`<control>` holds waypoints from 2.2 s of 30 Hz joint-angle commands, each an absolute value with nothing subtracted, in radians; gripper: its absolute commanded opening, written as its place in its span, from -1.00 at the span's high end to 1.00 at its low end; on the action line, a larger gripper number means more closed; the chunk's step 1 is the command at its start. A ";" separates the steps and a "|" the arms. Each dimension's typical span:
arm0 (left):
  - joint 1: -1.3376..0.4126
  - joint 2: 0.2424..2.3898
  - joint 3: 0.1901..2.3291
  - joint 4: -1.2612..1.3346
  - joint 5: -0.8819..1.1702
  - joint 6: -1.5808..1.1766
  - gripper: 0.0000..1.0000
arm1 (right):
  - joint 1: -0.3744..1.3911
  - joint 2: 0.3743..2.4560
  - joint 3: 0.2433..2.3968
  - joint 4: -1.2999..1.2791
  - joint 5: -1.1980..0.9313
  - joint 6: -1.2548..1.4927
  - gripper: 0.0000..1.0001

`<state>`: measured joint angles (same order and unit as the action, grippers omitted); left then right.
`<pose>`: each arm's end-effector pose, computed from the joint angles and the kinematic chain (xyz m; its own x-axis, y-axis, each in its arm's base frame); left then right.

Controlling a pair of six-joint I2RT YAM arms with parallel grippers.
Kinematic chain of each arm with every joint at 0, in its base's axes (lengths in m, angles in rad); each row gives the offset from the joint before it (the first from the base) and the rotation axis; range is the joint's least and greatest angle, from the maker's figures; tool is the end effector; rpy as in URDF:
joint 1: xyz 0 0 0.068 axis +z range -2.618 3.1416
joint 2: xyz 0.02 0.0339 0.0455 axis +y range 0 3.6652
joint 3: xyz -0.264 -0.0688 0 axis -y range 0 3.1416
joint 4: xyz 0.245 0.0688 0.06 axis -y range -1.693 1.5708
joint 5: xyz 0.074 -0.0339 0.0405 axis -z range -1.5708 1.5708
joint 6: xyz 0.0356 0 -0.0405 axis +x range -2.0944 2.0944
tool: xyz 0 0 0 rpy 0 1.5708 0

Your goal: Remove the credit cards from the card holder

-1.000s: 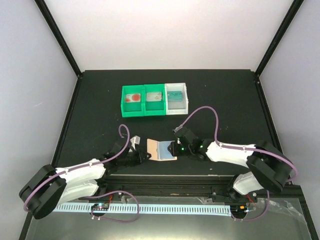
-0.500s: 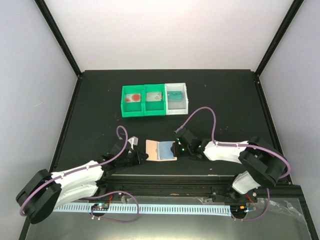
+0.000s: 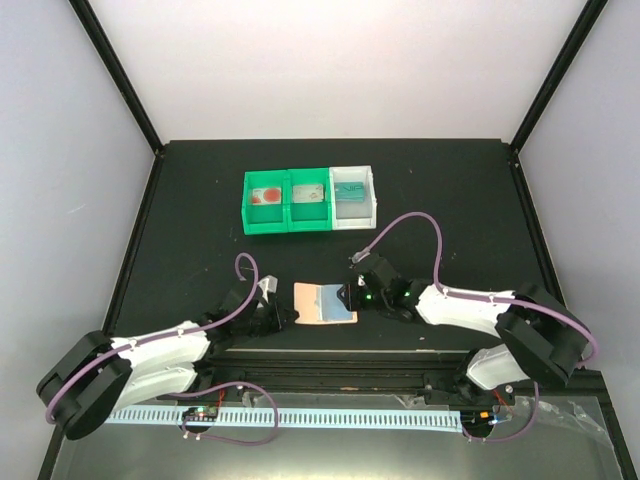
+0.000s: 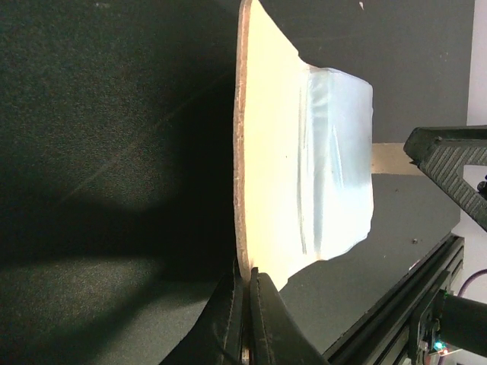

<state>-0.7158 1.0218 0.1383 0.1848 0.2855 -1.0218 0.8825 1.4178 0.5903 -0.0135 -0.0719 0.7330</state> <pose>0.1193 -0.1171 0.1178 -0.9292 -0.2766 -0.2450 -0.0005 0.6640 -0.7477 0.1649 0.2046 0.1530 -0.8876 -0.0286 -0.4597 -0.2783 0.8285 0.4859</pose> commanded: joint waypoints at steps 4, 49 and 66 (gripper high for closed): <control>-0.724 1.034 0.123 0.253 0.283 -1.070 0.97 | 0.877 1.454 0.569 0.043 -0.105 0.792 0.46; -0.755 1.087 0.139 0.276 0.252 -1.074 0.95 | 0.877 1.574 0.608 0.216 -0.305 0.837 0.33; -0.762 1.060 0.140 0.240 0.247 -1.074 0.68 | 0.877 1.529 0.603 0.272 -0.397 0.818 0.30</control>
